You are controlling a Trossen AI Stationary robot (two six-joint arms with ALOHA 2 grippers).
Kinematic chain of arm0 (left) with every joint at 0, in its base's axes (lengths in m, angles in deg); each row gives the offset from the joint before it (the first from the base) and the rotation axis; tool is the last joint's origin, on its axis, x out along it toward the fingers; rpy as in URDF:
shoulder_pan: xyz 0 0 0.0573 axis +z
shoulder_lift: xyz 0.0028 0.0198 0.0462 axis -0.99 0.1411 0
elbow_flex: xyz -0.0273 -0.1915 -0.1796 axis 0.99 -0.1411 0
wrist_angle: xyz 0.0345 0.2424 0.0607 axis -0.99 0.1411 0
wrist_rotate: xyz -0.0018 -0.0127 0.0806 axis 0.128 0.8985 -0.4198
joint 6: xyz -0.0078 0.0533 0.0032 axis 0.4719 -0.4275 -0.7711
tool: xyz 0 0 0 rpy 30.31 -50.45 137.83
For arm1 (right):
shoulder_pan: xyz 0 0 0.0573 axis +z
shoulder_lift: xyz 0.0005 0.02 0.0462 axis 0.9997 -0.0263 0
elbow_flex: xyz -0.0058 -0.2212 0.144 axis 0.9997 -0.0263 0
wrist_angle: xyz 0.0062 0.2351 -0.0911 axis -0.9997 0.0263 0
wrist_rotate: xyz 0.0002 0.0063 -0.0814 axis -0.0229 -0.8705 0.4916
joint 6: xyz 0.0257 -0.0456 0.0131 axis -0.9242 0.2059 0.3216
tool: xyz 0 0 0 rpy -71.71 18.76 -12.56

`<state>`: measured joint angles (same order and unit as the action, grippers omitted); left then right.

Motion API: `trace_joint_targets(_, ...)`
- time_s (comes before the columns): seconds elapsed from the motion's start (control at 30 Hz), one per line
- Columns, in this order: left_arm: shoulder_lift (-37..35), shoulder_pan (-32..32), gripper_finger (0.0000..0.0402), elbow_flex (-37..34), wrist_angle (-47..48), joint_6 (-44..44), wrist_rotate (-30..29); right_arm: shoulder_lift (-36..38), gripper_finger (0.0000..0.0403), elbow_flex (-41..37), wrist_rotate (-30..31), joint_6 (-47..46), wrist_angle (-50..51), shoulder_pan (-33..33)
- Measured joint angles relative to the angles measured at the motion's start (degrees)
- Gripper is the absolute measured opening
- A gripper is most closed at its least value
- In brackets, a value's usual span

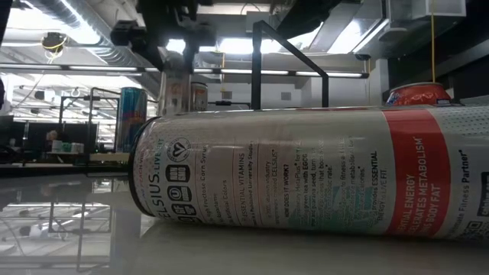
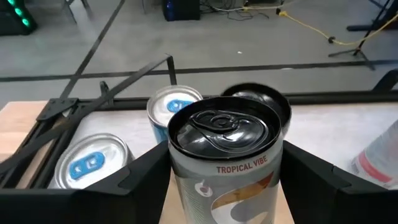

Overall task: Place canned beverage on shelf
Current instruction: Put the left white-yellow soda can aligned with the white-yellow soda can on the shelf

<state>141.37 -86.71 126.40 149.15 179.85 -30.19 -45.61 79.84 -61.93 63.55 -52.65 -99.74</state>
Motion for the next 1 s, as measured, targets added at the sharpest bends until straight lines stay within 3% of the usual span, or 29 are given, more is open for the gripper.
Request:
trace_joint_targets(0.3,4.46,0.00,0.0249,-0.03,1.12,0.01,-5.58,0.00,0.0349,0.00,0.00,0.00,0.00,-0.02)
trace_joint_targets(0.57,4.44,0.04,0.0249,-0.32,3.46,0.29,-5.46,0.00,0.0349,0.00,0.00,0.00,-0.02,-0.02)
trace_joint_targets(0.87,4.42,0.04,0.0249,-6.10,1.82,6.62,-4.74,0.00,0.0349,0.00,0.00,0.00,-0.02,-0.01)
trace_joint_targets(1.0,4.42,0.04,0.0249,-7.42,1.86,8.47,-7.24,0.00,0.0349,0.00,0.00,0.00,-0.12,-0.01)
